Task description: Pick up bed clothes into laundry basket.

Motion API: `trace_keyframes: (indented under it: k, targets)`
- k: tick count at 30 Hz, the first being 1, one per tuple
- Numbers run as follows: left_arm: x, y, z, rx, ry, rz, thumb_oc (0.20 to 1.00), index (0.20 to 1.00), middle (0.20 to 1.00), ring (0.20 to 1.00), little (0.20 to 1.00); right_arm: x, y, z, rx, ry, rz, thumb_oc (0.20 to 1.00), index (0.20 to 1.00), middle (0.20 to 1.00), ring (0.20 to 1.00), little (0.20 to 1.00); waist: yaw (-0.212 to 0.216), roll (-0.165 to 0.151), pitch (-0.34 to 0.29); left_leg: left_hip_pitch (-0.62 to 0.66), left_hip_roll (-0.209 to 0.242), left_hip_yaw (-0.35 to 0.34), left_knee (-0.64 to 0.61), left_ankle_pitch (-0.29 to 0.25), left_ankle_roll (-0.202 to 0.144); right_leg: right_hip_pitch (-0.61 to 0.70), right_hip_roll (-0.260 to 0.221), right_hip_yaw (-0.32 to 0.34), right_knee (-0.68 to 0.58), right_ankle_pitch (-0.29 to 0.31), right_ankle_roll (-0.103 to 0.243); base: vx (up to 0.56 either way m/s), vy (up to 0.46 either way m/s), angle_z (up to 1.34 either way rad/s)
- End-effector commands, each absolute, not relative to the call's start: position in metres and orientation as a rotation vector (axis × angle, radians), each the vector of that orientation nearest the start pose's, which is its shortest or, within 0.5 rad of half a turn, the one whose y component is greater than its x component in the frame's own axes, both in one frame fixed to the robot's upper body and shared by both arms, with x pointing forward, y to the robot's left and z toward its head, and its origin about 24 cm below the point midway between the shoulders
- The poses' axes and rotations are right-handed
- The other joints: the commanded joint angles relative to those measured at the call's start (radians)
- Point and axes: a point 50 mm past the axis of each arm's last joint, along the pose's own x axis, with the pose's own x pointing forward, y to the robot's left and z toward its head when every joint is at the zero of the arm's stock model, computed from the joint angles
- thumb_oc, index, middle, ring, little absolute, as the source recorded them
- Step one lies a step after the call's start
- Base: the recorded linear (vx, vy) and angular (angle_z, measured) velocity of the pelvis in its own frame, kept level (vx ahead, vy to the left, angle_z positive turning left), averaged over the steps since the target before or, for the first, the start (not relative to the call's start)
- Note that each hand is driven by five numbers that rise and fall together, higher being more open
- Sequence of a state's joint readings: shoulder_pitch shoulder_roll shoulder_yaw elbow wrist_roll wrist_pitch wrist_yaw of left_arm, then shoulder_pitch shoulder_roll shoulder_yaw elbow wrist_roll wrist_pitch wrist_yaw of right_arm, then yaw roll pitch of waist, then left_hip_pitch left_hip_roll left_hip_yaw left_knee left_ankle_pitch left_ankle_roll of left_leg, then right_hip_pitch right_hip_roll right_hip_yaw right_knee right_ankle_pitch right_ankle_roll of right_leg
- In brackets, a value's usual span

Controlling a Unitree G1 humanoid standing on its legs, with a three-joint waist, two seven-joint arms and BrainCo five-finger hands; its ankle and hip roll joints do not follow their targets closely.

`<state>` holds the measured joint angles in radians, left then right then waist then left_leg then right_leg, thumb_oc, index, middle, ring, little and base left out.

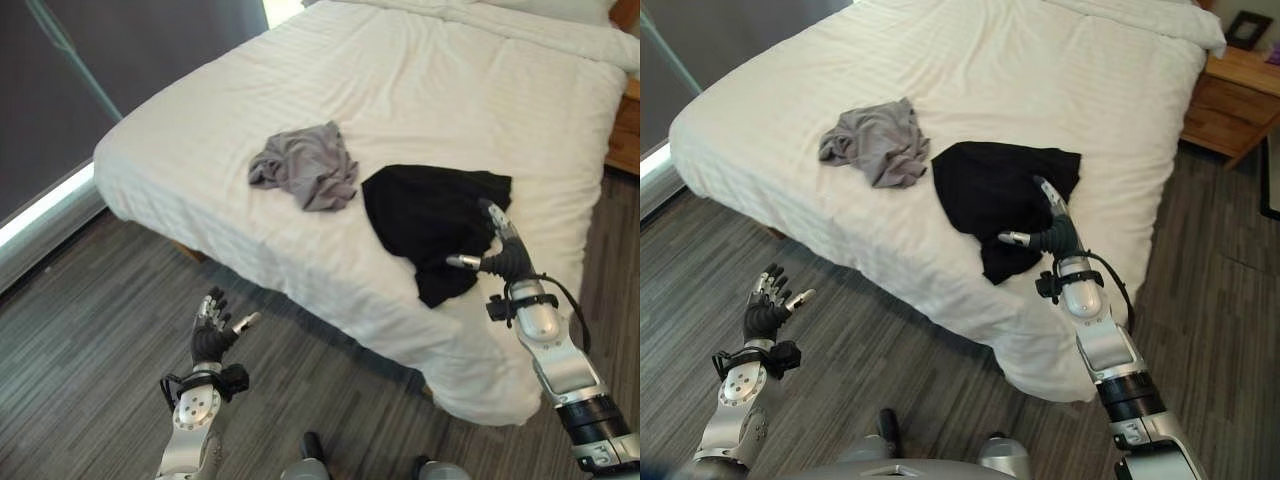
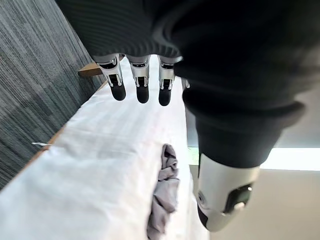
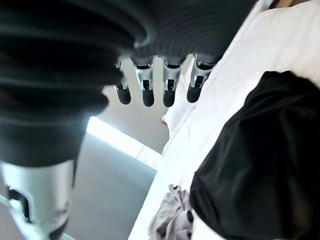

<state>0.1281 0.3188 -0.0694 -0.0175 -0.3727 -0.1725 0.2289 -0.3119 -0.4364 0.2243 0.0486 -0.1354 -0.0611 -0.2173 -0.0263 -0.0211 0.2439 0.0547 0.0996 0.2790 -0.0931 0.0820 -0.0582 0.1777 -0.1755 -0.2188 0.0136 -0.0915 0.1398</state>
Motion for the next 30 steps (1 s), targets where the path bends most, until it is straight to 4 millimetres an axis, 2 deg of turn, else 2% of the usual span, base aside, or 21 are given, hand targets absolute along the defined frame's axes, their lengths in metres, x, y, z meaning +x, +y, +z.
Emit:
trace_keyframes:
  k: [1,3,6,7,8,9,10,11,13,15,16,18,20,21,22,23,24,25,26,27,30]
  targets:
    - [0.230,0.212,0.072,0.030,-0.220,0.172,1.000,1.000,1.000,1.000,1.000,0.316,-0.149,0.149,-0.684,-0.532,-0.031,1.000,1.000,1.000,1.000,1.000,0.025,-0.035,-0.025,0.089,0.071,-0.006,0.009,-0.098,-0.055,-0.100,-0.047,0.015,-0.085,0.134,0.015,-0.03,0.177,0.20]
    - [0.238,0.196,0.084,0.057,-0.276,0.110,1.000,1.000,1.000,1.000,1.000,0.329,-0.154,0.134,-0.775,-0.457,-0.104,1.000,1.000,1.000,1.000,1.000,0.051,-0.066,-0.014,0.082,0.042,-0.017,0.008,-0.115,-0.033,-0.118,-0.086,0.001,-0.027,0.138,0.036,-0.02,0.165,0.14]
    - [0.244,0.184,0.092,0.095,-0.308,0.046,1.000,1.000,1.000,1.000,1.000,0.342,-0.165,0.111,-0.850,-0.321,-0.162,1.000,1.000,1.000,1.000,1.000,0.069,-0.089,0.012,0.086,0.014,-0.042,0.007,-0.130,-0.010,-0.175,-0.121,0.019,0.112,0.178,0.056,0.00,0.078,0.22]
    - [0.244,0.184,0.092,0.096,-0.311,0.047,1.000,1.000,1.000,1.000,1.000,0.343,-0.165,0.112,-0.849,-0.324,-0.164,1.000,1.000,1.000,1.000,1.000,0.070,-0.091,0.014,0.086,0.012,-0.041,0.007,-0.130,-0.009,-0.179,-0.124,0.022,0.119,0.176,0.057,0.04,0.056,0.52]
    - [0.247,0.172,0.096,0.116,-0.329,-0.007,1.000,1.000,1.000,1.000,1.000,0.352,-0.172,0.097,-0.908,-0.231,-0.198,1.000,1.000,1.000,1.000,1.000,0.082,-0.095,0.034,0.089,0.009,-0.059,0.009,-0.140,0.003,-0.223,-0.085,0.060,0.204,0.153,0.053,0.03,0.033,0.39]
    - [0.248,0.172,0.096,0.116,-0.332,-0.007,1.000,1.000,1.000,1.000,1.000,0.353,-0.172,0.097,-0.907,-0.235,-0.199,1.000,1.000,1.000,1.000,1.000,0.083,-0.096,0.032,0.084,0.010,-0.057,0.007,-0.134,0.003,-0.231,-0.084,0.062,0.203,0.158,0.051,0.13,0.077,0.03]
    - [0.249,0.170,0.105,0.127,-0.366,-0.039,1.000,1.000,1.000,1.000,1.000,0.363,-0.194,0.101,-0.940,-0.169,-0.261,1.000,1.000,1.000,1.000,1.000,0.081,-0.100,0.045,0.084,0.000,-0.097,0.006,-0.143,0.010,-0.271,0.031,0.130,0.196,0.088,0.023,0.21,0.113,0.21]
    - [0.246,0.169,0.110,0.120,-0.386,-0.075,1.000,1.000,1.000,1.000,1.000,0.375,-0.215,0.120,-0.971,-0.142,-0.322,1.000,1.000,1.000,1.000,1.000,0.077,-0.102,0.050,0.074,-0.024,-0.121,0.006,-0.145,0.014,-0.285,0.083,0.153,0.137,0.082,-0.001,0.29,0.128,0.42]
    - [0.247,0.166,0.114,0.114,-0.401,-0.109,1.000,1.000,1.000,1.000,1.000,0.384,-0.234,0.138,-0.986,-0.121,-0.388,1.000,1.000,1.000,1.000,1.000,0.059,-0.103,0.071,0.083,-0.043,-0.159,0.006,-0.162,0.015,-0.342,0.126,0.171,0.078,0.111,-0.015,0.25,0.047,0.69]
    - [0.249,0.163,0.115,0.116,-0.399,-0.128,1.000,1.000,1.000,1.000,1.000,0.386,-0.255,0.149,-1.015,-0.090,-0.450,1.000,1.000,1.000,1.000,1.000,0.035,-0.102,0.078,0.092,-0.057,-0.209,0.006,-0.180,0.017,-0.384,0.153,0.199,0.034,0.146,-0.012,0.28,-0.004,0.92]
    - [0.249,0.161,0.114,0.120,-0.397,-0.146,1.000,1.000,1.000,1.000,1.000,0.386,-0.266,0.158,-1.029,-0.081,-0.489,1.000,1.000,1.000,1.000,1.000,0.033,-0.112,0.071,0.096,-0.065,-0.220,0.007,-0.190,0.014,-0.370,0.147,0.196,0.016,0.146,-0.020,0.31,-0.035,1.57]
    - [0.249,0.158,0.116,0.126,-0.405,-0.167,1.000,1.000,1.000,1.000,1.000,0.386,-0.271,0.158,-1.055,-0.060,-0.494,1.000,1.000,1.000,1.000,1.000,0.019,-0.117,0.066,0.101,-0.074,-0.241,0.039,-0.222,0.008,-0.354,0.143,0.196,-0.002,0.157,-0.033,0.26,-0.102,0.83]
    - [0.248,0.157,0.117,0.114,-0.409,-0.177,1.000,1.000,1.000,1.000,1.000,0.386,-0.278,0.167,-1.081,-0.067,-0.526,1.000,1.000,1.000,1.000,1.000,0.009,-0.116,0.063,0.061,-0.077,-0.243,0.173,-0.244,-0.012,-0.326,0.136,0.189,-0.025,0.154,-0.049,0.22,-0.084,0.37]
    - [0.247,0.157,0.119,0.101,-0.418,-0.176,1.000,1.000,1.000,1.000,1.000,0.384,-0.284,0.177,-1.092,-0.093,-0.557,1.000,1.000,1.000,1.000,1.000,0.007,-0.117,0.077,-0.018,-0.093,-0.245,0.341,-0.219,-0.041,-0.303,0.127,0.179,-0.040,0.158,-0.061,0.19,-0.114,0.69]
    - [0.247,0.156,0.121,0.096,-0.430,-0.173,1.000,1.000,1.000,1.000,1.000,0.382,-0.287,0.182,-1.099,-0.117,-0.576,1.000,1.000,1.000,1.000,1.000,0.009,-0.125,0.103,-0.084,-0.087,-0.220,0.522,-0.173,-0.085,-0.268,0.118,0.170,-0.049,0.153,-0.081,0.14,-0.159,0.63]
    - [0.246,0.153,0.121,0.083,-0.431,-0.181,1.000,1.000,1.000,1.000,1.000,0.380,-0.292,0.180,-1.102,-0.102,-0.592,1.000,1.000,1.000,1.000,1.000,0.014,-0.150,0.113,-0.141,-0.094,-0.201,0.654,-0.133,-0.107,-0.247,0.093,0.158,-0.057,0.148,-0.099,0.10,-0.174,0.46]
    - [0.245,0.151,0.118,0.082,-0.422,-0.188,1.000,1.000,1.000,1.000,1.000,0.378,-0.296,0.178,-1.093,-0.093,-0.608,1.000,1.000,1.000,1.000,1.000,0.022,-0.164,0.126,-0.201,-0.085,-0.195,0.787,-0.134,-0.118,-0.228,0.084,0.145,-0.064,0.145,-0.107,0.04,-0.099,0.37]
    - [0.245,0.151,0.118,0.082,-0.422,-0.188,1.000,1.000,1.000,1.000,1.000,0.378,-0.296,0.178,-1.093,-0.093,-0.609,1.000,1.000,1.000,1.000,1.000,0.021,-0.161,0.125,-0.206,-0.082,-0.198,0.793,-0.137,-0.118,-0.230,0.087,0.143,-0.064,0.145,-0.107,0.07,-0.106,0.20]
    - [0.243,0.150,0.115,0.082,-0.412,-0.194,1.000,1.000,1.000,1.000,1.000,0.376,-0.298,0.172,-1.082,-0.074,-0.616,1.000,1.000,1.000,1.000,1.000,0.028,-0.174,0.130,-0.246,-0.074,-0.190,0.860,-0.144,-0.112,-0.207,0.083,0.139,-0.073,0.140,-0.112,0.20,-0.146,0.11]
    - [0.240,0.149,0.108,0.085,-0.381,-0.205,1.000,1.000,1.000,1.000,1.000,0.372,-0.300,0.156,-1.067,-0.039,-0.612,1.000,1.000,1.000,1.000,1.000,0.035,-0.182,0.129,-0.293,-0.037,-0.165,0.859,-0.140,-0.096,-0.169,0.083,0.131,-0.088,0.123,-0.113,0.28,-0.153,0.15]
    - [0.237,0.152,0.094,0.112,-0.309,-0.211,1.000,1.000,1.000,1.000,1.000,0.361,-0.305,0.132,-1.107,0.013,-0.592,1.000,1.000,1.000,1.000,1.000,0.044,-0.176,0.115,-0.343,0.016,-0.159,0.644,-0.146,-0.074,-0.131,0.084,0.147,-0.101,0.079,-0.096,0.31,0.030,0.12]
